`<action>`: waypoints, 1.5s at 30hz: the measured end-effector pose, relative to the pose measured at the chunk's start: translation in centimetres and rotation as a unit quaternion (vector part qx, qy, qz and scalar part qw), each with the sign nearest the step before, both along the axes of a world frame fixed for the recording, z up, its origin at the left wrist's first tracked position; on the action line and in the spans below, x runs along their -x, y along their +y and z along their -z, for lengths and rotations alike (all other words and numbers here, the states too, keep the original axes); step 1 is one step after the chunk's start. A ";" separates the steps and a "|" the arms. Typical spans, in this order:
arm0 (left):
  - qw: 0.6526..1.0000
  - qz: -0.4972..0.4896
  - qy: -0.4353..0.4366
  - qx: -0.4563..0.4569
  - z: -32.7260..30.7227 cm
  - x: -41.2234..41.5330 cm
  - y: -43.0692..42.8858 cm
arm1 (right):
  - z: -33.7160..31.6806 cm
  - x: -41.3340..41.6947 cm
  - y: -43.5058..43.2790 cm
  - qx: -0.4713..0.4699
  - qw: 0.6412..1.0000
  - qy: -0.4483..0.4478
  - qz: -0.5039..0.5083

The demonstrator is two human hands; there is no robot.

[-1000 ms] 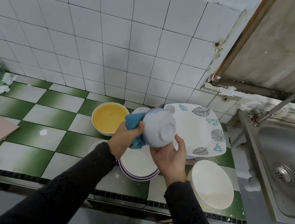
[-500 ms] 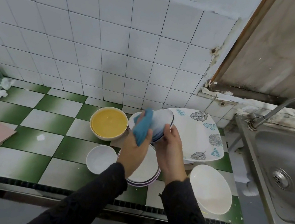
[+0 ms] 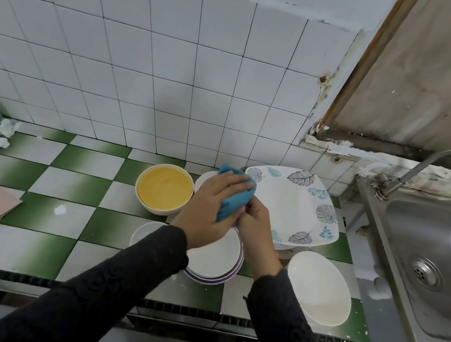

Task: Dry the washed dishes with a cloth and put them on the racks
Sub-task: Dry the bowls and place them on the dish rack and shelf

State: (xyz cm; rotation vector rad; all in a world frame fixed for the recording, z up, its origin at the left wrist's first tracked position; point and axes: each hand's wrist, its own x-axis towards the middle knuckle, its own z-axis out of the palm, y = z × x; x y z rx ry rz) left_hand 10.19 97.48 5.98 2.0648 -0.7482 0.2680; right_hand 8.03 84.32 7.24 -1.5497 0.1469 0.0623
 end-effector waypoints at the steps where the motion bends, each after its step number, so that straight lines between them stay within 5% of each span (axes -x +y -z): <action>1: 1.000 0.008 0.001 0.002 0.2 -0.3 0.1 | 0.0 0.0 0.0 0.008 1.000 -0.004 -0.003; 6: 0.952 -0.129 0.214 0.176 -0.4 -1.2 1.0 | 0.3 -0.6 -0.7 0.061 0.998 -0.014 -0.008; 12: 1.000 -0.004 -0.001 -0.012 0.8 0.1 0.7 | 0.7 -1.3 -0.5 -0.028 0.999 0.012 0.017; 15: 0.996 -0.009 0.063 0.061 0.4 -0.4 0.9 | 1.3 -1.6 -0.8 0.015 0.999 0.031 -0.016; 18: 0.909 -0.068 0.300 0.280 -1.4 -0.9 1.1 | 1.5 -1.6 -1.0 -0.003 0.999 0.035 -0.001; 20: 0.857 -0.081 0.381 0.337 -2.3 -1.4 1.4 | 1.8 -1.4 -0.6 -0.148 0.986 0.054 0.054; 24: 0.779 -0.132 0.457 0.408 -1.1 -1.8 1.5 | 1.8 -1.1 0.7 -0.430 0.892 0.079 0.114; 30: 0.896 -0.132 0.256 0.338 1.5 1.3 -1.2 | 0.3 -1.6 1.7 -0.513 0.840 0.090 0.151; 34: 0.995 -0.071 0.001 0.072 2.7 1.9 -1.3 | 0.0 -1.5 1.8 -0.488 0.852 0.114 0.150; 36: 0.998 -0.037 -0.058 0.001 2.7 1.0 -0.6 | 0.1 -1.3 1.8 -0.474 0.861 0.127 0.133; 40: 0.987 -0.092 0.082 0.103 1.5 -0.5 0.4 | -0.2 -1.0 1.2 -0.364 0.922 0.112 0.071; 43: 0.996 -0.086 0.001 0.033 1.2 -0.2 0.2 | -0.4 -1.1 1.0 -0.306 0.946 0.095 0.057; 45: 0.994 -0.071 0.042 0.068 0.8 -0.3 0.2 | -0.4 -1.3 0.9 -0.264 0.959 0.090 0.053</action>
